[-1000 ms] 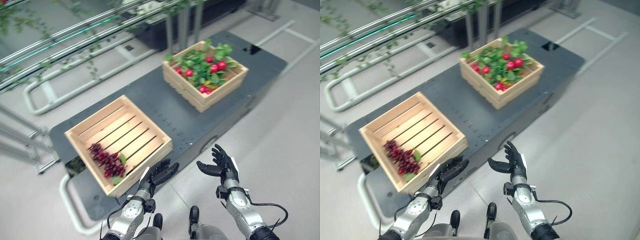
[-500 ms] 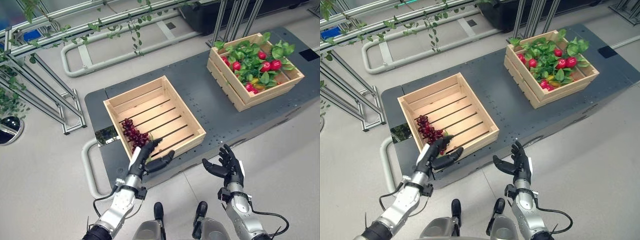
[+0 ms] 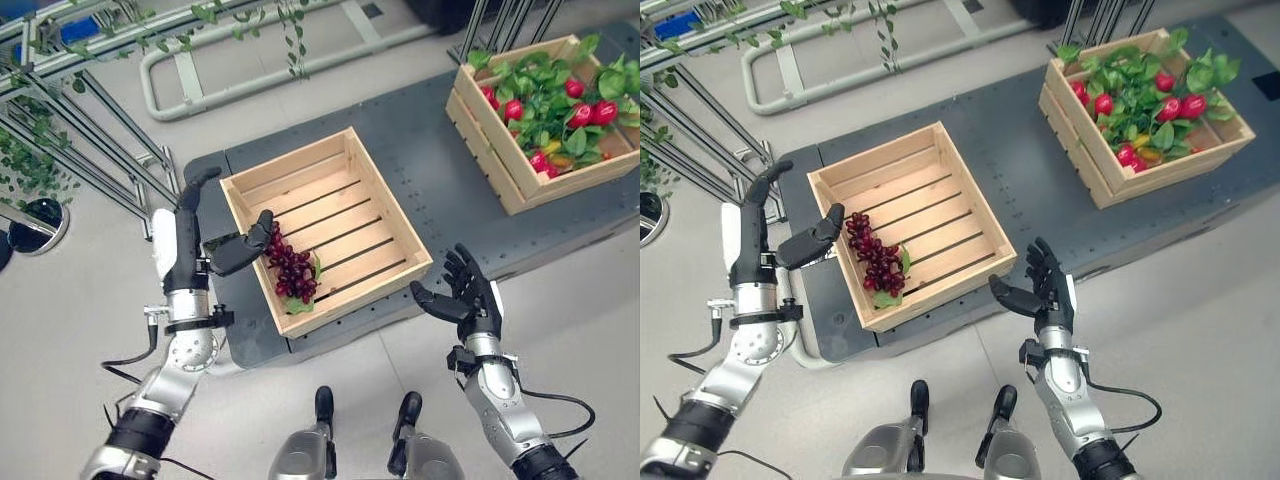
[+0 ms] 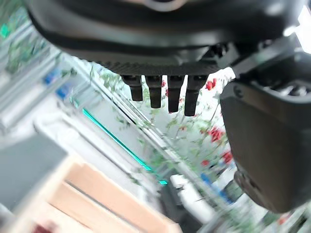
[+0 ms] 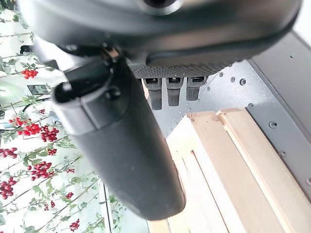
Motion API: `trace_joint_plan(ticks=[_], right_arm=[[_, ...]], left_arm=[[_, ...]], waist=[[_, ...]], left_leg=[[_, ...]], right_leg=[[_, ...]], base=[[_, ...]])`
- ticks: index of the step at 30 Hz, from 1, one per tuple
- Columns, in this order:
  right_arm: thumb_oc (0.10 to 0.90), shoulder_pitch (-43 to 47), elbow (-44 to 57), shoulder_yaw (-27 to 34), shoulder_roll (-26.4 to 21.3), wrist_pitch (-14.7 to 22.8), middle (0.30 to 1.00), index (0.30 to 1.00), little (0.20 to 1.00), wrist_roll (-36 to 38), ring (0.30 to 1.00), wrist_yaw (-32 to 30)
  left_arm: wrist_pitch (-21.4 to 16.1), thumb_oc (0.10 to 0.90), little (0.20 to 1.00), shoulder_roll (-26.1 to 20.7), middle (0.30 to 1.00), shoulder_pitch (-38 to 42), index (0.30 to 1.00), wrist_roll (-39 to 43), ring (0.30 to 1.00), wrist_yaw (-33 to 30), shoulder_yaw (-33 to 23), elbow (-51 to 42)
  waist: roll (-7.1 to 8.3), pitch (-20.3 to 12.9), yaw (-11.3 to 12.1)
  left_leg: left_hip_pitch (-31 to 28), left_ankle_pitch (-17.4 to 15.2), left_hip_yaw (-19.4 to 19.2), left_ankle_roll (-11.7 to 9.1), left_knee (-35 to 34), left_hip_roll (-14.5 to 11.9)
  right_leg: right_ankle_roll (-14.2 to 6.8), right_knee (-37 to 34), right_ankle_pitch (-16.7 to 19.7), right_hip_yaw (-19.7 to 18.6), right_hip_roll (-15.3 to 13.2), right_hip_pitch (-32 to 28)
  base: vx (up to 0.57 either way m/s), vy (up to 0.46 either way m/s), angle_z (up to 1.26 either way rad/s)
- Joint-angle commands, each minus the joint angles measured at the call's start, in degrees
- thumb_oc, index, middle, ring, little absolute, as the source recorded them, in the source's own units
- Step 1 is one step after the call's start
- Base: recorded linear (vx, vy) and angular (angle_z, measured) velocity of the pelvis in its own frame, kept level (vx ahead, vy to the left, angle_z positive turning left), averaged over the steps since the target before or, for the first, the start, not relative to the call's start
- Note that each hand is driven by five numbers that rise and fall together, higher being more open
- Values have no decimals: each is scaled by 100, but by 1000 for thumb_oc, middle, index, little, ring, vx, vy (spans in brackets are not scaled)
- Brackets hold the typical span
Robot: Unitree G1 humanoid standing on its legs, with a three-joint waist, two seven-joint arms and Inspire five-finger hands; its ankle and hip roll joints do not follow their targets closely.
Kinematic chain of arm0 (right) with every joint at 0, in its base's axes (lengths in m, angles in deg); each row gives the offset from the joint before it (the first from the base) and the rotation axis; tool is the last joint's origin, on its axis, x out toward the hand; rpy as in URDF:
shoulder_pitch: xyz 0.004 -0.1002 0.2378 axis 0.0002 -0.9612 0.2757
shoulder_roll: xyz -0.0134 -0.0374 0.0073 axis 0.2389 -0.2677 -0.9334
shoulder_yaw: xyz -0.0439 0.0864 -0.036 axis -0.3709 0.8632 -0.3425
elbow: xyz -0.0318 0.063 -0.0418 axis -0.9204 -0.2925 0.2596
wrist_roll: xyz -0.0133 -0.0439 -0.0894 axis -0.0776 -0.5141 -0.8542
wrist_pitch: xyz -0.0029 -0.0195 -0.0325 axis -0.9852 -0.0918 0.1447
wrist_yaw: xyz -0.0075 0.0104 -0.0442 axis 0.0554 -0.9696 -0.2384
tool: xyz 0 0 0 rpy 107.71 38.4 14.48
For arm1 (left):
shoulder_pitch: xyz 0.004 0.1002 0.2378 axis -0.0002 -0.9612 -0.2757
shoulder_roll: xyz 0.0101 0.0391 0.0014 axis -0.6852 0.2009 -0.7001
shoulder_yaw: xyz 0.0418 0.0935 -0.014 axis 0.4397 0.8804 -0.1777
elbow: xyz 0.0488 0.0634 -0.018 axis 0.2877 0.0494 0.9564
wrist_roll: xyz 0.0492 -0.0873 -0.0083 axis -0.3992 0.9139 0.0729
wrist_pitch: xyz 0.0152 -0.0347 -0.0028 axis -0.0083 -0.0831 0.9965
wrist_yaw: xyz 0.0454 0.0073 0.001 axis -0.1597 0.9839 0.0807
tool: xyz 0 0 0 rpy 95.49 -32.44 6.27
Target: Pick up the fruits from the basket on one side to the basket on the other side
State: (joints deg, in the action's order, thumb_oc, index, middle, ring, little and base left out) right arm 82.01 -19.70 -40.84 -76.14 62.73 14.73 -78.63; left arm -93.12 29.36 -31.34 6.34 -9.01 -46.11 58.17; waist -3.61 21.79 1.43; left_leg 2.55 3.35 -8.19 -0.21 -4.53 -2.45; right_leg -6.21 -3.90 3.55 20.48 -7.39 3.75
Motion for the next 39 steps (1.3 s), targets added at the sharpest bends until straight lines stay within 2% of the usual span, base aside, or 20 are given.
trace_joint_plan(ticks=[1,4,8,11,15,17,20,24,28,31,32,33,35,39], right_arm=[[800,734,665,86,-448,227,900,900,900,-249,900,245],[800,1055,573,35,-739,101,900,900,900,-142,900,471],[800,1337,359,-103,-940,38,900,900,900,-67,900,639],[800,1442,223,-204,-1028,54,900,900,900,-55,900,567],[800,1490,193,-232,-1059,83,900,900,900,-97,900,456],[800,1540,245,-276,-1099,57,900,900,900,-102,900,437],[800,1584,321,-340,-1153,14,900,900,900,-78,900,472],[800,1707,404,-400,-1283,-66,900,900,900,76,900,427],[800,1742,461,-399,-1263,-56,900,900,900,197,900,388],[800,1729,491,-385,-1244,-50,900,900,900,210,900,387],[800,1699,522,-357,-1220,-36,900,900,900,241,900,406],[800,1675,512,-347,-1214,-6,900,900,900,253,900,418],[800,1598,494,-353,-1188,31,900,900,900,278,900,431],[800,1534,515,-263,-1136,58,900,900,900,272,900,511]], left_arm=[[432,800,900,-750,900,1174,900,-1183,900,-364,254,278],[978,800,900,-1301,900,1663,900,-1687,900,-276,864,706],[1319,800,900,-1714,900,2323,900,-2059,900,61,1517,1052],[1652,800,900,-1968,900,2845,900,-2655,900,540,2115,1183],[1821,800,900,-2222,900,3257,900,-3048,900,1080,2614,1151],[1987,800,900,-2362,900,3419,900,-3284,900,1499,2842,1031],[1975,800,900,-2513,900,3588,900,-3881,900,2036,3115,1012],[2265,800,900,-2777,900,3942,900,-4354,900,3448,3542,868],[2622,800,900,-2963,900,4323,900,-4516,900,4462,3727,499],[2700,800,900,-3010,900,4394,900,-4548,900,4649,3754,435],[2873,800,900,-3122,900,4508,900,-4745,900,5085,3777,346],[2972,800,900,-3168,900,4545,900,-4877,900,5188,3771,356],[2931,800,900,-3218,900,4567,900,-5041,900,5088,3760,398],[2857,800,900,-3260,900,4557,900,-5195,900,4905,3647,332]], waist=[[90,259,-260],[82,520,-396],[154,797,-475],[236,800,-514],[258,800,-523],[269,800,-520],[283,800,-517],[280,800,-491],[318,800,-428],[342,800,-413],[379,800,-384],[390,800,-372],[419,800,-357],[454,800,-321]], left_leg=[[503,-177,-106,-202,490,87],[873,-241,-306,-211,925,102],[1285,-381,-506,-188,1455,64],[1843,-508,-625,-148,1904,3],[2243,-582,-648,-118,2170,-44],[2440,-598,-650,-104,2273,-74],[2529,-692,-614,-141,2362,-104],[2702,-672,-589,-145,2383,-129],[2881,-564,-581,-74,2287,-144],[2887,-567,-576,-67,2273,-147],[2907,-543,-553,-67,2229,-147],[2908,-539,-541,-65,2215,-143],[2797,-621,-500,-105,2209,-126],[2889,-537,-503,-71,2160,-109]], right_leg=[[434,1298,-975,-350,-43,414],[437,1599,-985,-474,-95,800],[436,1994,-1021,-535,-181,1224],[431,2430,-1116,-555,-257,1771],[430,2679,-1164,-581,-272,2155],[417,2755,-1157,-585,-275,2341],[344,2835,-1225,-625,-282,2427],[307,2847,-1194,-603,-277,2581],[326,2771,-1069,-511,-265,2751],[318,2750,-1060,-486,-260,2748],[298,2691,-1017,-441,-253,2748],[294,2681,-1013,-429,-248,2744],[239,2653,-1060,-438,-238,2622],[276,2593,-969,-347,-237,2687]], base=[[-127,267,-14],[-104,217,-28],[-91,125,-17],[-58,68,-11],[-38,46,4],[-24,34,5],[15,31,5],[8,6,4],[-54,-42,6],[-17,-42,5],[-31,-49,2],[-40,-64,3],[1,-36,2],[-16,-4,1]])
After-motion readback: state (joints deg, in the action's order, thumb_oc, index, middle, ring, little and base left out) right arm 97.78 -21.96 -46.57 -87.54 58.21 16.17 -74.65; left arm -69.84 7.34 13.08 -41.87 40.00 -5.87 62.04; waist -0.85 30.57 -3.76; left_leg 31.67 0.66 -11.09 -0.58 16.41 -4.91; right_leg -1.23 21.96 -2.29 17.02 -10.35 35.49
